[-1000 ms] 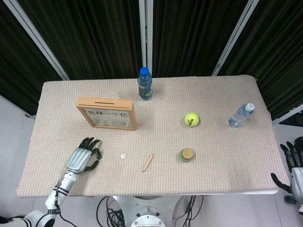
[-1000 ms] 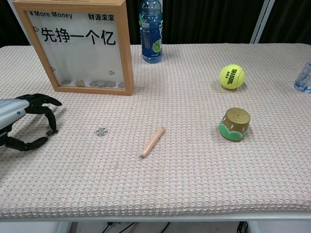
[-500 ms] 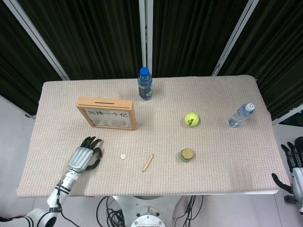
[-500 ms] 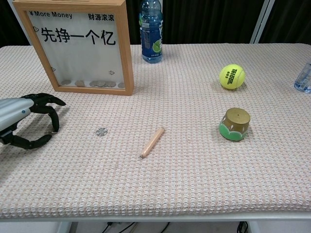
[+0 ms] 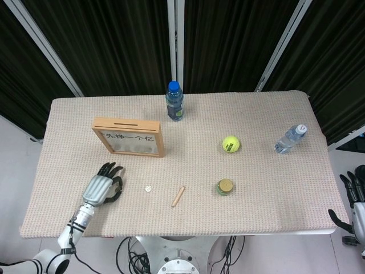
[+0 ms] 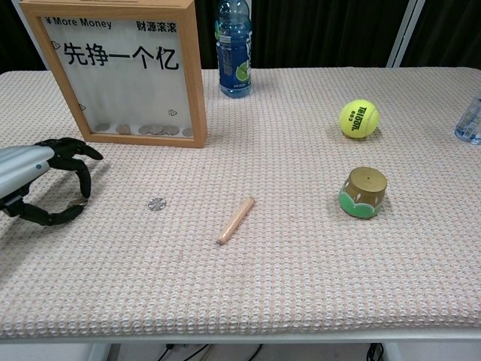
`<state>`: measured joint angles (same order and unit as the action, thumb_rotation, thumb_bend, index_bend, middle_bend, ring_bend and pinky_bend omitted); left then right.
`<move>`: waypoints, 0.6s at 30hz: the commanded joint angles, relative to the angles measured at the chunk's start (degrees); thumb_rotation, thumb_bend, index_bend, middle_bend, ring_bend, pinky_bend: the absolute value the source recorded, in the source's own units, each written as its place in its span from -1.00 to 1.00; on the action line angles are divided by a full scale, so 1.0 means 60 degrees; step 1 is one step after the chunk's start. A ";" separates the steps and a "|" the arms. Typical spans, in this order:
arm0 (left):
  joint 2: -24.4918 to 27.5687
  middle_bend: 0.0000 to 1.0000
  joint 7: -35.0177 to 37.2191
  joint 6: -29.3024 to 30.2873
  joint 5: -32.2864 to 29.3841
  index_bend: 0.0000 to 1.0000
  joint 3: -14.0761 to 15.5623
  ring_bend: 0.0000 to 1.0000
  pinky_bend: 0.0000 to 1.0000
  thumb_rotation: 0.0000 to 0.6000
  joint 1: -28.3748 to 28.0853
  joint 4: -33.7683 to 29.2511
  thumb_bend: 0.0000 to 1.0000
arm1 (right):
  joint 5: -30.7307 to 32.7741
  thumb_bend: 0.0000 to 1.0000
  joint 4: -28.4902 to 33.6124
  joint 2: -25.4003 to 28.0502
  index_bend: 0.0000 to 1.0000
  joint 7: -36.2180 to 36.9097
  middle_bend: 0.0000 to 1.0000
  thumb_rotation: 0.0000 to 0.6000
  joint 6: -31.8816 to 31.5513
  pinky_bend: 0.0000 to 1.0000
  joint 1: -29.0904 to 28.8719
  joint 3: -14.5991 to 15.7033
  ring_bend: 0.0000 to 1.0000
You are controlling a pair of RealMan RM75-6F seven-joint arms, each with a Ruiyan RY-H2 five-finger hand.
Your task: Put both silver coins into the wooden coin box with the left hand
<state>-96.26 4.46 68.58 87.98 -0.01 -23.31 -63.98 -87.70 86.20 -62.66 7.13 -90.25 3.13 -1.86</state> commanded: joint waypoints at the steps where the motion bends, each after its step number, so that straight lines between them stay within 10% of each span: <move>1: -0.0054 -0.71 -0.0024 0.0098 0.0015 -0.03 -0.0024 -1.00 -0.87 1.00 0.0013 0.0098 -0.43 | -0.0009 -0.65 0.0010 0.0003 -1.00 -0.0016 -1.00 1.00 0.0007 -1.00 -0.0003 0.0006 -1.00; 18: -0.0124 -0.69 0.0121 0.0178 -0.0009 0.06 -0.0024 -1.00 -0.86 1.00 0.0015 0.0254 -0.28 | 0.0004 -0.65 0.0041 0.0003 -1.00 -0.0045 -1.00 1.00 0.0054 -1.00 -0.0023 0.0007 -1.00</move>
<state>-97.01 5.18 69.64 87.93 -0.15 -23.23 -62.45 -87.66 86.44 -62.64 6.86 -89.91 2.99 -1.82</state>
